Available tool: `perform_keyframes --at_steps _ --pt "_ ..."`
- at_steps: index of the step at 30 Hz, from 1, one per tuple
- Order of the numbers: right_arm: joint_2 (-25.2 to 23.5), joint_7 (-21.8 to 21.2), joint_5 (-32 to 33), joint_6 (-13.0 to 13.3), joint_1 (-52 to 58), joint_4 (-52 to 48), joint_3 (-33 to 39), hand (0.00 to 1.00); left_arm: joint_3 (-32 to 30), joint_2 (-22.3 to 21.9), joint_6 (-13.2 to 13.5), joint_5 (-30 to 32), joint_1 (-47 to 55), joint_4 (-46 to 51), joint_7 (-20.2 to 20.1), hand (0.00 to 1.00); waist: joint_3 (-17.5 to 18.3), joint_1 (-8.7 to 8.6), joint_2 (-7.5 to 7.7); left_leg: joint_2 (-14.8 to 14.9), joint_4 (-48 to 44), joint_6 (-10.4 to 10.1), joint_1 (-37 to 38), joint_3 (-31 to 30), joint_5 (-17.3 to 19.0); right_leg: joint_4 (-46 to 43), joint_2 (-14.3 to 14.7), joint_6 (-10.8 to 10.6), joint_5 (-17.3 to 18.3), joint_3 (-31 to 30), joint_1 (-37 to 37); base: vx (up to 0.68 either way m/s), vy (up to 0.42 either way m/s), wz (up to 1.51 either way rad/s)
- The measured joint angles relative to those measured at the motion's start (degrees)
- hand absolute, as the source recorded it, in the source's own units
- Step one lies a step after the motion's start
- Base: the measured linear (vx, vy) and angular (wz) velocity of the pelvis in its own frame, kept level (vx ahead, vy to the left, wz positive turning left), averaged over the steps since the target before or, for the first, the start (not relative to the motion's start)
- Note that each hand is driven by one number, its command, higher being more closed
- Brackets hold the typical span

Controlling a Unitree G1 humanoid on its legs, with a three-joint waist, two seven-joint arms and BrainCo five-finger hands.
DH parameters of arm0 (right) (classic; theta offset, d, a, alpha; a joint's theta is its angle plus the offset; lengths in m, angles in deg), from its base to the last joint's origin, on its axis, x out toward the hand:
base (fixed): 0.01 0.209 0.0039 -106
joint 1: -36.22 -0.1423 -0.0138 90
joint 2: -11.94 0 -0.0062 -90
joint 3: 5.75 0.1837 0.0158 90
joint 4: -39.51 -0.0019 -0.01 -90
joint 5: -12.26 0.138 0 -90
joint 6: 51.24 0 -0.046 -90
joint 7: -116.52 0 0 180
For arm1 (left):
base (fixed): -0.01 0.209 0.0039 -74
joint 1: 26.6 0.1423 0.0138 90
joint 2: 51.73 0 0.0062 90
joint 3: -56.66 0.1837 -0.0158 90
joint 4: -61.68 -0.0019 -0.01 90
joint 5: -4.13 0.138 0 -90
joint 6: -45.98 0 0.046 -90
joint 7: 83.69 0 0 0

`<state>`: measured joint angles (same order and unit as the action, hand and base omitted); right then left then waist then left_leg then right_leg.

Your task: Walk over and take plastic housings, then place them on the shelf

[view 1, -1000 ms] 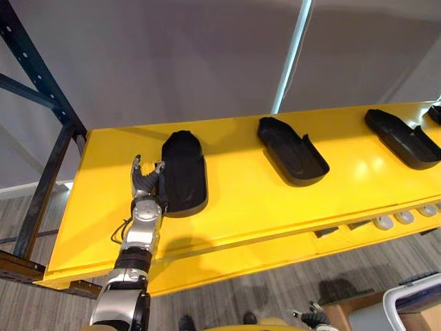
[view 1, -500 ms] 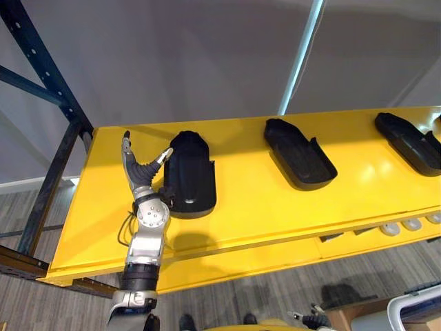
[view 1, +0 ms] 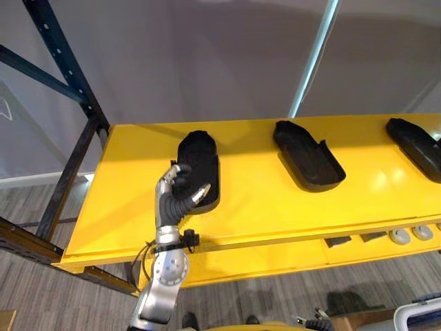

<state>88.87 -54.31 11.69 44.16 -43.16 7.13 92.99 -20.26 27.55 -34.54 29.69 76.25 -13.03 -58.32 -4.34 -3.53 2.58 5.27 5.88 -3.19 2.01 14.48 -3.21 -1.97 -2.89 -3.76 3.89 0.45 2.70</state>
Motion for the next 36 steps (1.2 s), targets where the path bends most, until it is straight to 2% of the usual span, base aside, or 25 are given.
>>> perform_keyframes --at_steps 4,14,26,33,36 --pt "-0.12 0.75 -0.02 -0.07 0.52 -0.04 -0.47 0.0 2.03 1.12 0.52 0.0 2.17 -0.98 -2.43 1.0 0.37 1.34 0.37 -0.5 -0.02 0.29 0.63 -0.44 -0.63 -0.71 -0.27 -0.25 0.17 0.97 0.25 0.07 0.005 0.1" --pt "0.21 0.89 -0.04 -0.06 -0.14 -0.99 -2.06 0.0 5.59 2.89 1.06 0.51 1.9 -11.38 -6.49 1.0 0.74 1.31 0.26 -1.58 0.02 0.58 0.75 -1.67 -0.81 -0.9 -1.24 -0.81 0.72 1.51 0.13 0.0 0.004 0.03" --pt "0.31 0.88 -0.08 -0.34 -0.26 -0.66 -2.08 0.0 6.57 2.8 0.87 3.32 -3.19 -20.48 -6.46 1.0 1.09 1.1 0.33 -1.72 0.02 0.84 0.6 -0.2 -0.65 -0.25 -1.22 -0.44 1.05 0.7 -0.52 -0.01 0.008 -0.05" --pt "0.51 0.88 -0.61 -0.97 -1.51 -0.45 -2.07 0.0 5.98 2.67 0.26 4.32 -7.42 -24.28 -6.21 1.0 1.9 -0.45 -0.27 -2.16 0.0 1.23 0.37 0.42 -0.16 0.22 -1.32 -0.4 0.25 -0.3 -0.89 0.04 0.006 -0.07" --pt "0.43 0.88 -0.63 -1.01 -2.29 -0.45 -2.03 0.0 4.68 1.93 -0.26 4.29 -9.27 -25.92 -5.88 1.0 1.92 -0.59 -0.33 -2.01 0.0 1.22 0.38 0.82 -0.15 0.67 -1.19 -0.29 -0.17 -0.48 -0.83 0.02 -0.008 -0.07"
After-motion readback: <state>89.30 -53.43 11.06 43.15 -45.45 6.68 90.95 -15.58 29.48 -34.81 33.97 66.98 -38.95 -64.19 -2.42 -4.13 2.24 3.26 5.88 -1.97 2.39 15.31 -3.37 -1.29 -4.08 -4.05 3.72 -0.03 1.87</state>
